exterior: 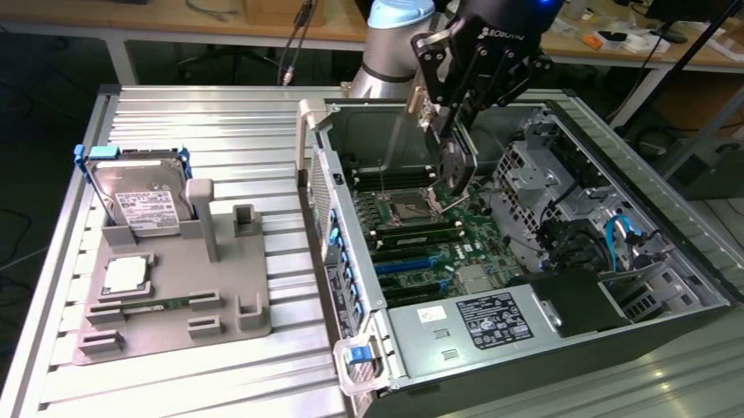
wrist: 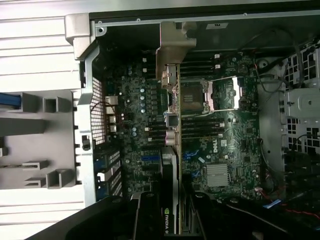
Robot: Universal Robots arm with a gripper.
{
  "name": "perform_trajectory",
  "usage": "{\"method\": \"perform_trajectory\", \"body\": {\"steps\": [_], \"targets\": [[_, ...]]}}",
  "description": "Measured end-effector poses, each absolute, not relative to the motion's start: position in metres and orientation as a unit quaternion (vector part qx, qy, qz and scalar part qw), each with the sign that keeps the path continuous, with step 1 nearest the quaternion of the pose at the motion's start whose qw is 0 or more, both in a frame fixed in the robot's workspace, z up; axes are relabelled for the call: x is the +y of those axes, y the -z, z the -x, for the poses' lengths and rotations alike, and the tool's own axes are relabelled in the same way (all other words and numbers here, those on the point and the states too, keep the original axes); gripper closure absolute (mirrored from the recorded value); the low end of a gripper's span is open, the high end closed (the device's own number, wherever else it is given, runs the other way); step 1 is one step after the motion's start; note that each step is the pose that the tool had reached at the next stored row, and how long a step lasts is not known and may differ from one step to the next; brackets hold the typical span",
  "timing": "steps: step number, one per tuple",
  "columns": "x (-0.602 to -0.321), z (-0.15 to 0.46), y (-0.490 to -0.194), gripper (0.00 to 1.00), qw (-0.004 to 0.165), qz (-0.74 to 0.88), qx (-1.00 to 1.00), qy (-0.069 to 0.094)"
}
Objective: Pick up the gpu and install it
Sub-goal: 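Pick up the gpu and move the gpu toward the slot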
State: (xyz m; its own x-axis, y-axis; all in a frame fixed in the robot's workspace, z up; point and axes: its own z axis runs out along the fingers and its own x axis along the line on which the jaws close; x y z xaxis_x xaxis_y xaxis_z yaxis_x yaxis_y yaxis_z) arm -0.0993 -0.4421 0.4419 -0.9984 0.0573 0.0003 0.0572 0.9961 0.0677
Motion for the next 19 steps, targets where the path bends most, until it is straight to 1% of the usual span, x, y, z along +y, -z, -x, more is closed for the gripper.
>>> {"method": "perform_trajectory", "body": {"steps": [19], "targets": [[-0.442,0.076,-0.442,0.73,0.001,-0.029,0.999,-0.034]]}}
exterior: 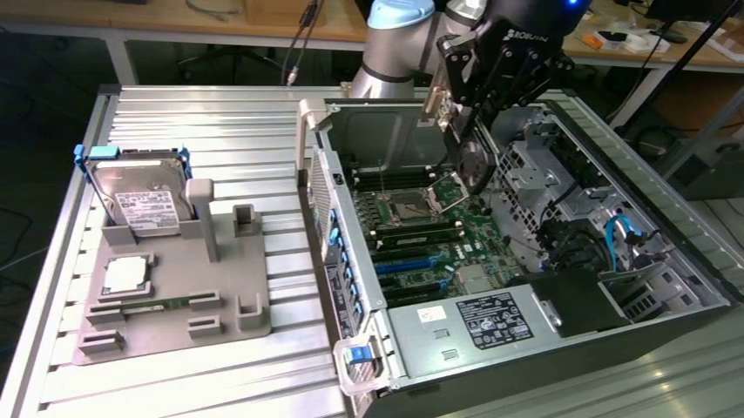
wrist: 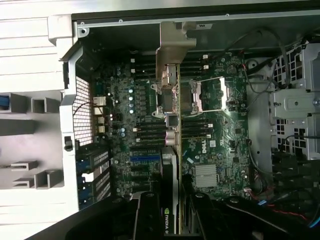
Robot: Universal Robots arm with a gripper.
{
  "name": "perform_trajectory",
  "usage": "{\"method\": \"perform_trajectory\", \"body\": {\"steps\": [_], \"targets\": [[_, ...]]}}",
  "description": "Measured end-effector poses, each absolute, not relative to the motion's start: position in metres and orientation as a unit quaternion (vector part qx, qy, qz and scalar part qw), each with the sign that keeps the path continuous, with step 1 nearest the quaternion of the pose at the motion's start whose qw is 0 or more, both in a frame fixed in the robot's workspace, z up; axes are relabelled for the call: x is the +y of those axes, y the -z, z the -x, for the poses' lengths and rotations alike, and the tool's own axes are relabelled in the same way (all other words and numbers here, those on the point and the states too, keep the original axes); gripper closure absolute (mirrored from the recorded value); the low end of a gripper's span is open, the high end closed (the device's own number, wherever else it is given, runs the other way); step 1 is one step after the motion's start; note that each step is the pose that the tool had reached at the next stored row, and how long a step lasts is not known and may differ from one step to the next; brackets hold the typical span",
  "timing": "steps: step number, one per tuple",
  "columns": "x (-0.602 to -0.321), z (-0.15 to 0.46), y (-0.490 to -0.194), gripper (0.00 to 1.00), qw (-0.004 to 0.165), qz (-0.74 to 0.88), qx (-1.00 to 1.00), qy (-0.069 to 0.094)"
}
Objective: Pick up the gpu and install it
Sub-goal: 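Pick up the gpu and move the gpu toward the slot, then insert the gpu into the slot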
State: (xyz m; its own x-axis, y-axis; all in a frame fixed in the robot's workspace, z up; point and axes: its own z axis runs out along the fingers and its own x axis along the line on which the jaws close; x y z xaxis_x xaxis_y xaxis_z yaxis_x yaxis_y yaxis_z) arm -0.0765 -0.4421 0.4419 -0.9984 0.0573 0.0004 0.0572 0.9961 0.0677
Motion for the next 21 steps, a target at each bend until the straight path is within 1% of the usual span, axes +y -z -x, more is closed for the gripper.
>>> {"method": "perform_trajectory", "body": {"steps": [21], "targets": [[-0.442,0.062,-0.442,0.73,0.001,-0.029,0.999,-0.034]]}}
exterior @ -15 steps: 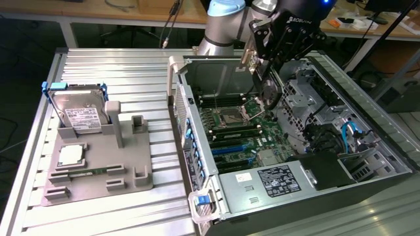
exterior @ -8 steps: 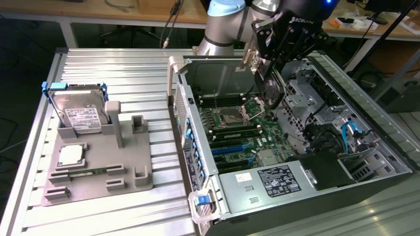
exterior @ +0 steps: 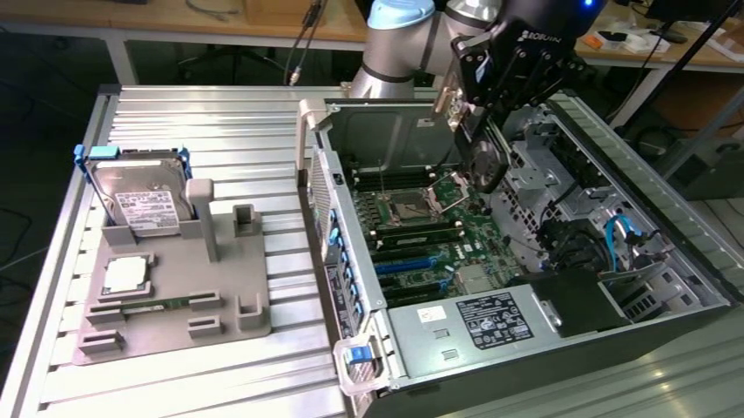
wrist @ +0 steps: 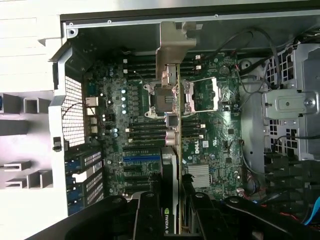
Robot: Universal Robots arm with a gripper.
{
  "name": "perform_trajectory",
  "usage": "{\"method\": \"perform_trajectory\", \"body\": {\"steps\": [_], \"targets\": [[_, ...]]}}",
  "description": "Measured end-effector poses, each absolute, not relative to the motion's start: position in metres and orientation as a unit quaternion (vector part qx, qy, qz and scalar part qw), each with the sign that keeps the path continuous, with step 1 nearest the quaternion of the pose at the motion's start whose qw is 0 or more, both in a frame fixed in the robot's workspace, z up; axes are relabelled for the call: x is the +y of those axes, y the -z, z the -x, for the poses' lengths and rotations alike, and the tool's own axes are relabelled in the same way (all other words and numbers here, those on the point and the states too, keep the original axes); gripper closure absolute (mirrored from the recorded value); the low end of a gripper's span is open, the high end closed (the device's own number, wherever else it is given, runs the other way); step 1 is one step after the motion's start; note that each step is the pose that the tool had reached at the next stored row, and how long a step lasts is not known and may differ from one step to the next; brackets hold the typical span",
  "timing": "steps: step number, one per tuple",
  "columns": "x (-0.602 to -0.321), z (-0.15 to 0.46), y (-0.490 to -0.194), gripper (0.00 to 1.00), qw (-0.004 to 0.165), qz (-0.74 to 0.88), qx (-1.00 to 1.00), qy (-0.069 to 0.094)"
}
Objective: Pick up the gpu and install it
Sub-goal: 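Insert the gpu into the slot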
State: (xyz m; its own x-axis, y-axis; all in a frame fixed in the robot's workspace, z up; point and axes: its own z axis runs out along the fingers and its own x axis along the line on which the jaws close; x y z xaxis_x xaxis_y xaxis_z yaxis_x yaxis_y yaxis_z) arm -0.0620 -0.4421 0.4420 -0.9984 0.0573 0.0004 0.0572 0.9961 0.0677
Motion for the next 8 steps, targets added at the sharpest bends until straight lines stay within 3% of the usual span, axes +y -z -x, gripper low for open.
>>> {"method": "perform_trajectory", "body": {"steps": [8], "targets": [[-0.4421,0.0585,-0.442,0.73,0.001,-0.029,0.999,-0.034]]}}
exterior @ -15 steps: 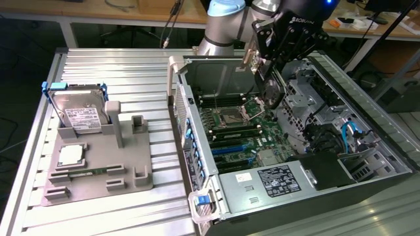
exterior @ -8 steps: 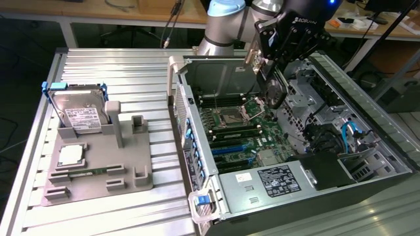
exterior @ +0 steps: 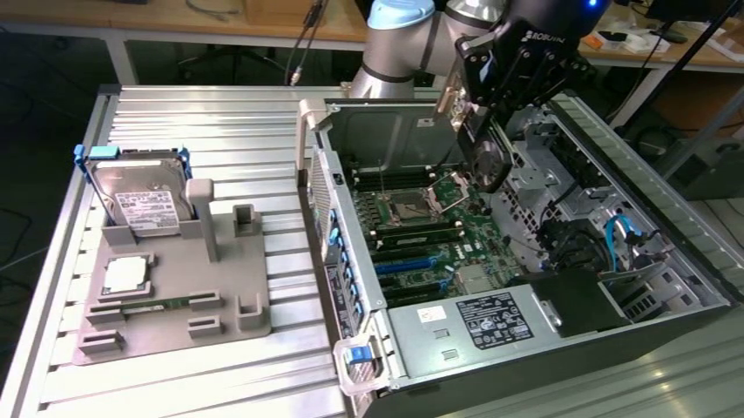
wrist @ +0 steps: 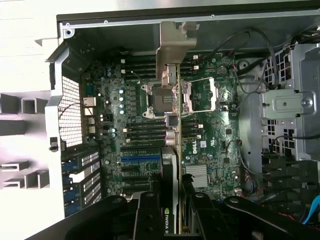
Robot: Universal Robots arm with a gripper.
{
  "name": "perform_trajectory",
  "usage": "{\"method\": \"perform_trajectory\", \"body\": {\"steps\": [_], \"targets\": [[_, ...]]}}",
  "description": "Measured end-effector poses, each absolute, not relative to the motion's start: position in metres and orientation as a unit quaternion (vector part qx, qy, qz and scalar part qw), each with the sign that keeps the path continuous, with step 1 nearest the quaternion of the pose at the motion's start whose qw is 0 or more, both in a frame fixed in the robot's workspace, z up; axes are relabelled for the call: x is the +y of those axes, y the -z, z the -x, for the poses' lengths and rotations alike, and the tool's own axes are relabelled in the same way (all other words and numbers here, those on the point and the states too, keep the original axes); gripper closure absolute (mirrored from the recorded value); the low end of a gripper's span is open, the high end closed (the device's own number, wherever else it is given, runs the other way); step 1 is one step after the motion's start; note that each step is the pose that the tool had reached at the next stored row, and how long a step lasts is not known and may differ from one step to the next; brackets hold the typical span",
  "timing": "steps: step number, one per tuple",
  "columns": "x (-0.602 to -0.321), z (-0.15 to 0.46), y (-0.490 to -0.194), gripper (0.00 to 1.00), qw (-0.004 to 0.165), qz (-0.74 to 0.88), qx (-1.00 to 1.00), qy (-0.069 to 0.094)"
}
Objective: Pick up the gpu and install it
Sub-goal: 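Insert the gpu into the slot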
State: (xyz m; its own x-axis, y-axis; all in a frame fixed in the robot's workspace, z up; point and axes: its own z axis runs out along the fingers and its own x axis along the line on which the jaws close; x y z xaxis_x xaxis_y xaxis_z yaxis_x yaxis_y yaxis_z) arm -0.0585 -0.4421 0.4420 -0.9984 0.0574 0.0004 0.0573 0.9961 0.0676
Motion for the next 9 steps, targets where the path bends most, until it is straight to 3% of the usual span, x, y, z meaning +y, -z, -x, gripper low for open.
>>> {"method": "perform_trajectory", "body": {"steps": [9], "targets": [[-0.4421,0.0584,-0.442,0.73,0.001,-0.029,0.999,-0.034]]}}
